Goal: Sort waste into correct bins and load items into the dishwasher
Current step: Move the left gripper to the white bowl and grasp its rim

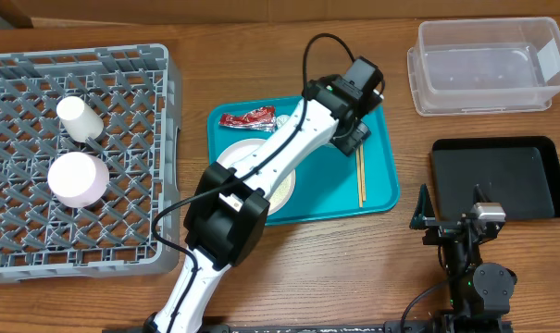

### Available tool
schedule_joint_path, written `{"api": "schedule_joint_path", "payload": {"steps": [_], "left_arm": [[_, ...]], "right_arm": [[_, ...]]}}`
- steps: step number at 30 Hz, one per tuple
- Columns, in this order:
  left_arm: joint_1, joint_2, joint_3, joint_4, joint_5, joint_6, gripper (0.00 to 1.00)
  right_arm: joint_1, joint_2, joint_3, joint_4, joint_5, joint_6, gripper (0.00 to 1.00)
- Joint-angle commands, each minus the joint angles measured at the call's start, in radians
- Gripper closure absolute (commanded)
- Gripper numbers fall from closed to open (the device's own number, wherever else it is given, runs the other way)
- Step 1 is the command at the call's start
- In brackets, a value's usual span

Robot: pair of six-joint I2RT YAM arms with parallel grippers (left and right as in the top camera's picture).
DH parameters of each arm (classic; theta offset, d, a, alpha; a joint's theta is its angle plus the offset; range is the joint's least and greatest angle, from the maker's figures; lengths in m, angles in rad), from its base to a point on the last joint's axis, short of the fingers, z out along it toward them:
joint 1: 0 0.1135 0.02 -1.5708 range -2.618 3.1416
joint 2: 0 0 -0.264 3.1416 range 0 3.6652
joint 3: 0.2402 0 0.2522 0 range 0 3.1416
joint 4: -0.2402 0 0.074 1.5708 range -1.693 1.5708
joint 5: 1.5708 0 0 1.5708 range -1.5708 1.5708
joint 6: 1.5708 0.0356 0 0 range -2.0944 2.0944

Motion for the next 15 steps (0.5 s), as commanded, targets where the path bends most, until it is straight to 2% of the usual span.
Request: {"api": "schedule_joint_path", "payload": {"steps": [1,5,9,15], "left_arm": [[-0.010,0.009,0.014,-0.001,0.000,0.034,0.30],[-0.012,0.011,0.002,-0.010,0.105,0.068,0.28],[-0.011,0.012,-0.029,0.005,0.098,0.070,0.28],[-0.006,0.043,-0.046,0.006,0.080,0.069,0.38]], "right_arm": [[-0.003,-0.012,-0.010,0.006,0.006,0.003,0.00],[-0.003,-0.012,-0.010,0.006,0.006,0.004,0.00],[-0.003,-0.012,-0.010,0.006,0.006,0.003,0.00],[-0.003,-0.012,-0.010,0.006,0.006,0.003,0.00]]}}
